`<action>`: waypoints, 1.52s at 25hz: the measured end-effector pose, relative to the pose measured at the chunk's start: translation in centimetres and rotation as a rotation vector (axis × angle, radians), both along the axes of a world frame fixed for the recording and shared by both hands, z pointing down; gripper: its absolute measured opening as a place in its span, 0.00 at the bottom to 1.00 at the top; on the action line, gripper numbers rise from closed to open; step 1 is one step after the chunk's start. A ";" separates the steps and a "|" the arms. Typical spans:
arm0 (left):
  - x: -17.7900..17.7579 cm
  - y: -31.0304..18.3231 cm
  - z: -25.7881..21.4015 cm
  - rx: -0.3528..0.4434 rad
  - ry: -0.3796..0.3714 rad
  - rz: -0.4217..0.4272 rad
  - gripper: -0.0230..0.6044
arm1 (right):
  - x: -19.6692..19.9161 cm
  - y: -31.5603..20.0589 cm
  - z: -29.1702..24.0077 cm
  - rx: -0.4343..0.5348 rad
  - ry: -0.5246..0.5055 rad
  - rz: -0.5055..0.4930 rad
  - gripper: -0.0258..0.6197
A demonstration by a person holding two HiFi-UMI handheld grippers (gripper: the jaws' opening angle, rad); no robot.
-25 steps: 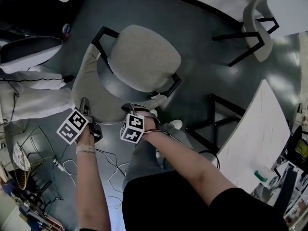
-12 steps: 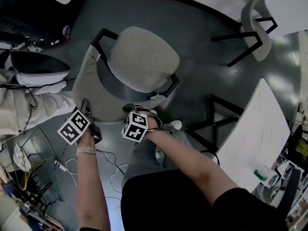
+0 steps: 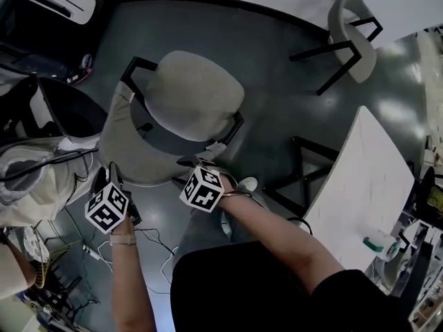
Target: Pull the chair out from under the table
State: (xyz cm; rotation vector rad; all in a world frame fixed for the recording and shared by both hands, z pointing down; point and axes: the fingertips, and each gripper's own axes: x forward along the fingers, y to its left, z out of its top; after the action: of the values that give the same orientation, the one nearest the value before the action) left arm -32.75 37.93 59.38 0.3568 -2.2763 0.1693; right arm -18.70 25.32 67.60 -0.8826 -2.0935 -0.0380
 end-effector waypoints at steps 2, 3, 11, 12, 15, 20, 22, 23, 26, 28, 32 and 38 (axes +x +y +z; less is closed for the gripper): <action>0.4 -1.3 -0.8 -0.012 -0.029 0.055 0.29 | -0.7 -2.4 -1.5 -0.024 -0.027 0.096 0.35; 0.6 -2.1 -1.2 -0.013 -0.043 0.083 0.29 | -1.1 -3.8 -2.4 -0.035 -0.041 0.145 0.35; 0.8 -14.4 -5.3 0.069 -0.153 0.436 0.27 | -1.9 -16.6 -10.1 0.001 -0.229 0.496 0.35; 0.8 -16.3 -5.9 0.086 -0.167 0.485 0.27 | -1.7 -18.1 -11.0 0.001 -0.252 0.542 0.34; 1.9 -21.2 -8.1 0.171 -0.186 0.587 0.26 | -0.1 -21.7 -13.7 0.005 -0.310 0.664 0.31; 5.4 -28.2 -12.9 0.314 -0.201 0.765 0.23 | 3.5 -26.1 -18.9 0.044 -0.395 0.837 0.24; 6.9 -31.3 -14.5 0.355 -0.209 0.856 0.21 | 4.8 -28.2 -20.8 0.080 -0.419 0.903 0.22; 7.6 -32.8 -15.3 0.376 -0.210 0.901 0.20 | 5.6 -29.3 -21.7 0.099 -0.433 0.939 0.21; 10.4 -36.5 -17.5 0.442 -0.203 1.015 0.19 | 8.5 -31.7 -24.7 0.137 -0.485 1.048 0.19; 12.6 -38.2 -18.9 0.478 -0.198 1.069 0.17 | 10.9 -32.8 -26.7 0.147 -0.521 1.110 0.19; 16.7 -41.5 -21.3 0.560 -0.199 1.173 0.13 | 15.9 -34.9 -29.4 0.161 -0.575 1.237 0.17; 22.3 -44.7 -24.7 0.656 -0.197 1.325 0.09 | 22.6 -36.5 -32.6 0.189 -0.662 1.404 0.14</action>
State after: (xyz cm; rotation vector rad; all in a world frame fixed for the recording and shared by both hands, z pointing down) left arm -10.45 -6.81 34.67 2.2083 -1.8361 0.1052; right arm 3.90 -11.13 34.95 0.9497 -2.7973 0.2362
